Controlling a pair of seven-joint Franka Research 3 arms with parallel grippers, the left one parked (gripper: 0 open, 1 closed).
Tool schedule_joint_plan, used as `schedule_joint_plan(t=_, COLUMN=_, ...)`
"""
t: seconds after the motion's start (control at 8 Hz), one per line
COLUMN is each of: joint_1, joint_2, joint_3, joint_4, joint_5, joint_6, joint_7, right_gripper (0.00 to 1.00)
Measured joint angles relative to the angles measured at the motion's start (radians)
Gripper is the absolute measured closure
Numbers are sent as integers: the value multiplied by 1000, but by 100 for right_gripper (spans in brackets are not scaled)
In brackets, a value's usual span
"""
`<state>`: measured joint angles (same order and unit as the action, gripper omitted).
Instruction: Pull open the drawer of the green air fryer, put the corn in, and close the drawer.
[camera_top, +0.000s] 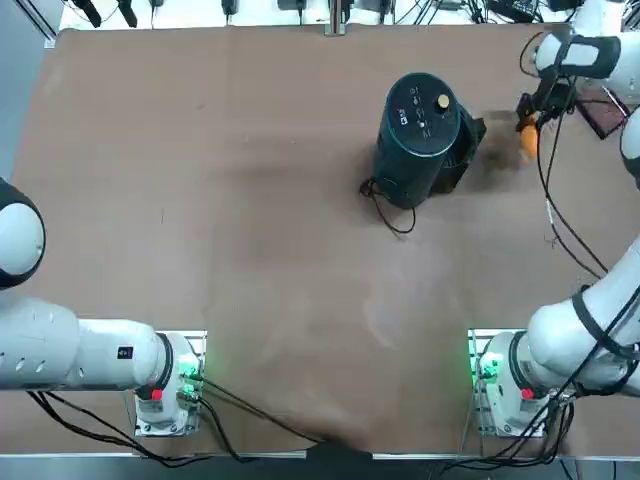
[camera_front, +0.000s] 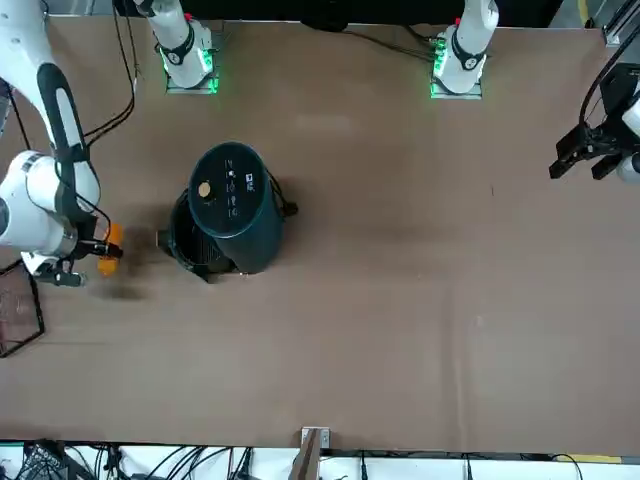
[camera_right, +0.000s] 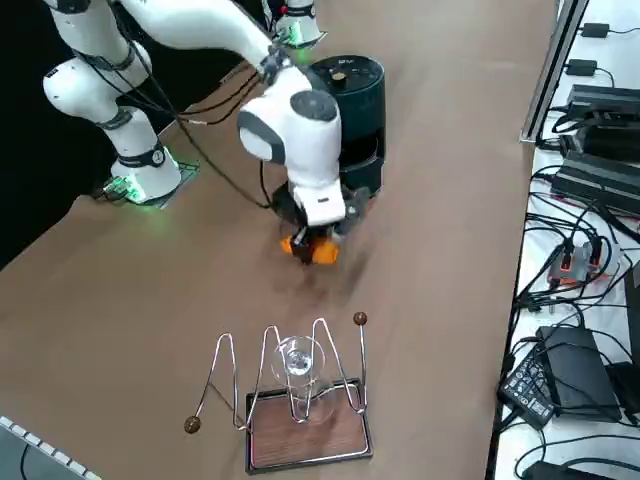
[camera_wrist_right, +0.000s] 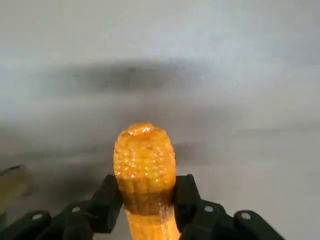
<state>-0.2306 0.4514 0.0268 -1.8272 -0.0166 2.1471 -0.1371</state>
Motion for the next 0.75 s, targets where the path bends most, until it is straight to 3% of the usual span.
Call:
schedule_joint_plan(t=0.38, joint_1=8, joint_2=-100, joint_3=112, joint_4=53, joint_5=163, joint_6=-184, joint_7=5, right_gripper=43)
schedule_joint_plan(t=0.75, joint_1=12, joint_2=-95, joint_3=204, joint_4=53, joint_5=183, joint_6=-220, joint_7=9, right_gripper=43)
